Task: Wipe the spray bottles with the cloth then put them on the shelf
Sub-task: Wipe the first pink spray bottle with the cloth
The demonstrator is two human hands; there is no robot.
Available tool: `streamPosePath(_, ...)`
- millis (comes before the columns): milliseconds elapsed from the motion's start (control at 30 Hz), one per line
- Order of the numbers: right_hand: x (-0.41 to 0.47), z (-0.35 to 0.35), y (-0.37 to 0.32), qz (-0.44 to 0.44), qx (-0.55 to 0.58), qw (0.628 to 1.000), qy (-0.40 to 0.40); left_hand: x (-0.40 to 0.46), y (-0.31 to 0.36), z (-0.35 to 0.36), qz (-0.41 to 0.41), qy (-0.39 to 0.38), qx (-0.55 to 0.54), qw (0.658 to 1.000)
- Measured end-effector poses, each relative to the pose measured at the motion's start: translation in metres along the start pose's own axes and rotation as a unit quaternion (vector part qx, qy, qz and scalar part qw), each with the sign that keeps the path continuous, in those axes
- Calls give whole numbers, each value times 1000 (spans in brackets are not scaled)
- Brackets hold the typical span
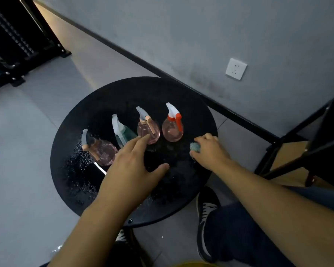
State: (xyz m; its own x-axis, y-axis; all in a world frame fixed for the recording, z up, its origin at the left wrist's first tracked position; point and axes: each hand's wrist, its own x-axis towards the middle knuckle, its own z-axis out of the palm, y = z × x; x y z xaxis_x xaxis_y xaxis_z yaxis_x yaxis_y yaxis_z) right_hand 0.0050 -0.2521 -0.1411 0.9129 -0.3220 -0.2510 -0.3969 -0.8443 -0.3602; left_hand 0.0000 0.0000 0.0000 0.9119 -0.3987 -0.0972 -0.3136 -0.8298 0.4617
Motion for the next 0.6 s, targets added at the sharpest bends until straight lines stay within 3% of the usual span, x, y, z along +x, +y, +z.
streamPosePath(267, 13, 23, 2, 14, -4, 1000, -2, 11, -5, 12, 21, -12, 3, 1000)
streamPosePath(600, 12, 22, 2, -37, -3, 999, 22, 14, -19, 6, 2, 19, 11, 1000)
